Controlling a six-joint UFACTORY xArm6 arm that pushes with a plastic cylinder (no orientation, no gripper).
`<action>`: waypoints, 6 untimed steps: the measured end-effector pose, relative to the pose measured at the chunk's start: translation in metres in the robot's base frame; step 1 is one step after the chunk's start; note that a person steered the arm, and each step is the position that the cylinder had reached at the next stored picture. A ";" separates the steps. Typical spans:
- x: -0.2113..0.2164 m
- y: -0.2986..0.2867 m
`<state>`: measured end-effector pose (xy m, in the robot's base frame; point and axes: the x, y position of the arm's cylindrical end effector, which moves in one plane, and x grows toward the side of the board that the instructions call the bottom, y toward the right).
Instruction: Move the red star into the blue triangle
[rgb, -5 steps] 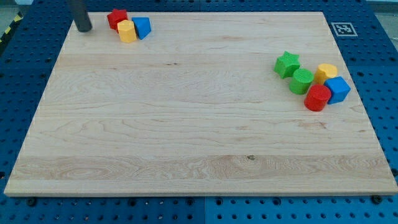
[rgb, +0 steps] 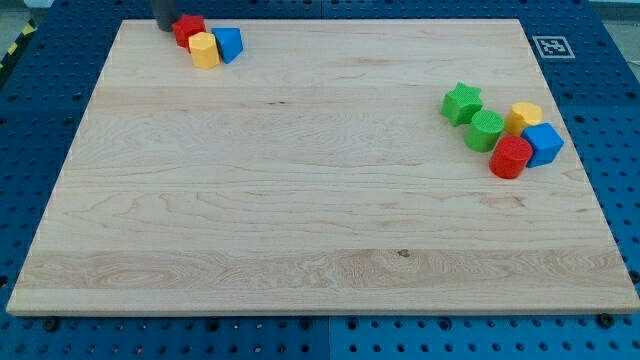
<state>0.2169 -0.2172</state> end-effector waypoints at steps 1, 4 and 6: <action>0.026 0.017; 0.026 0.082; 0.012 0.076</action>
